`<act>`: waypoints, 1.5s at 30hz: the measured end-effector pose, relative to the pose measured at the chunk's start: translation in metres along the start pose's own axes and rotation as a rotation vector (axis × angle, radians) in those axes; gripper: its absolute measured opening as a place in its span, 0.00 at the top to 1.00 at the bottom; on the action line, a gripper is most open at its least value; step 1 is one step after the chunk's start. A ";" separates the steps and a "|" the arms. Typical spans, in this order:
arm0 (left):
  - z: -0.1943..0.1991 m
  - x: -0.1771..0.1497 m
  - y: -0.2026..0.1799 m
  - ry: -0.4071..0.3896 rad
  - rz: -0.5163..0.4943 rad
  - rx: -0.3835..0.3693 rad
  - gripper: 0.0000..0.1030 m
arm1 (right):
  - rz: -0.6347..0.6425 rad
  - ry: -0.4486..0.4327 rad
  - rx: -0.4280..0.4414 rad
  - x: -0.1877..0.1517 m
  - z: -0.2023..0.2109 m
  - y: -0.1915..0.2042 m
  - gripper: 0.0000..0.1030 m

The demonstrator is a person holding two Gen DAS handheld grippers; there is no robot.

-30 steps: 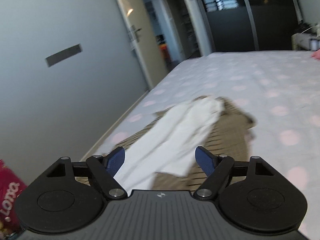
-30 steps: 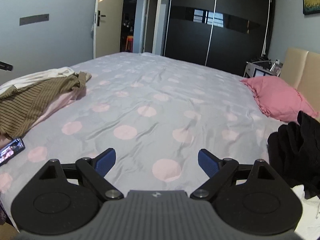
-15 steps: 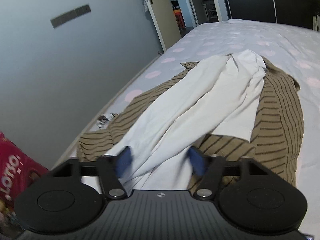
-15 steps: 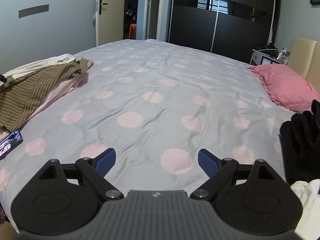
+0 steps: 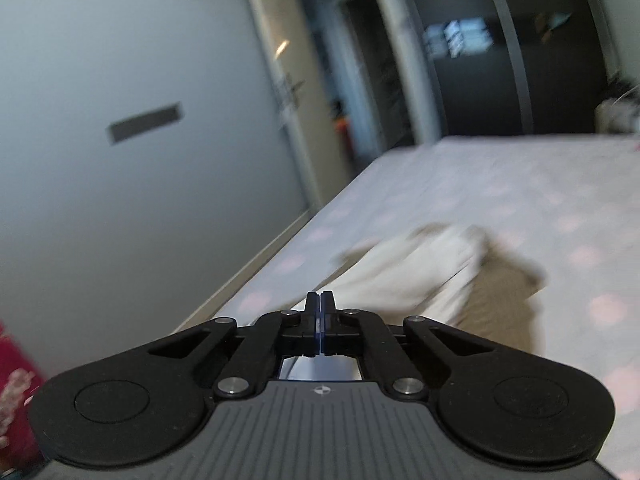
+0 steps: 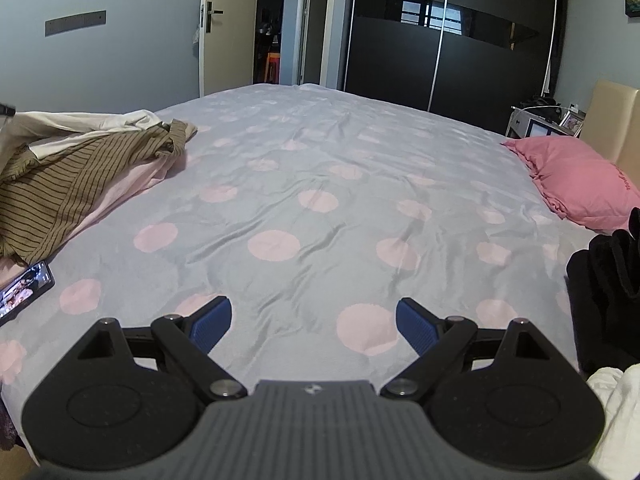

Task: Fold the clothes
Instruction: 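Grasp the white shirt fabric with the left gripper and lift it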

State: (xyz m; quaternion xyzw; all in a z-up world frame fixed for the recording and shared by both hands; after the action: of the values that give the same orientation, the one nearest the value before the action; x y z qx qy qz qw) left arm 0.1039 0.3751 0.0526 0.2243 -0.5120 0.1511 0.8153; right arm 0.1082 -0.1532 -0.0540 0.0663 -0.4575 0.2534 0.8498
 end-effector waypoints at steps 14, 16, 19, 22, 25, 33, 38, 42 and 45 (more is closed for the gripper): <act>0.011 0.008 -0.040 0.057 -0.028 -0.067 0.54 | 0.003 -0.041 -0.015 -0.001 0.021 0.001 0.12; 0.003 -0.002 -0.030 0.078 -0.029 -0.024 0.40 | -0.001 -0.040 -0.017 -0.002 0.021 0.000 0.12; -0.009 -0.020 -0.020 0.151 -0.037 0.011 0.40 | -0.007 -0.040 -0.015 -0.001 0.020 -0.001 0.12; -0.026 -0.038 -0.013 0.204 -0.057 0.056 0.40 | 0.000 -0.034 -0.009 -0.001 0.018 0.000 0.12; -0.042 -0.049 -0.001 0.259 -0.067 0.111 0.40 | 0.011 -0.022 -0.001 -0.002 0.013 0.003 0.12; -0.066 -0.063 0.011 0.325 -0.068 0.164 0.85 | 0.023 0.010 0.000 -0.007 0.003 0.007 0.12; -0.049 -0.040 0.012 0.214 -0.036 0.120 0.93 | 0.024 0.018 0.003 -0.007 -0.002 0.007 0.12; -0.017 -0.017 -0.005 0.098 -0.028 0.007 0.93 | 0.029 0.021 0.005 -0.007 -0.004 0.008 0.12; 0.015 0.003 -0.033 0.005 -0.044 -0.102 0.93 | 0.029 0.025 0.006 -0.007 -0.005 0.010 0.12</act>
State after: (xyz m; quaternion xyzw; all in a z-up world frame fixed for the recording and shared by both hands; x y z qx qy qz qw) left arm 0.1093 0.3395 0.0539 0.1933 -0.5122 0.1074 0.8299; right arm 0.1039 -0.1458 -0.0636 0.0592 -0.4471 0.2679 0.8514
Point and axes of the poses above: each gripper's, at about its wrist camera, not at the fingertips, and z roughly against the way its jaws point, y to its left, x to its top, the point moved 5 cm from there along -z, roughly the way its jaws point, and after that the axes turned 3 degrees about z, right-handed, at the moved point
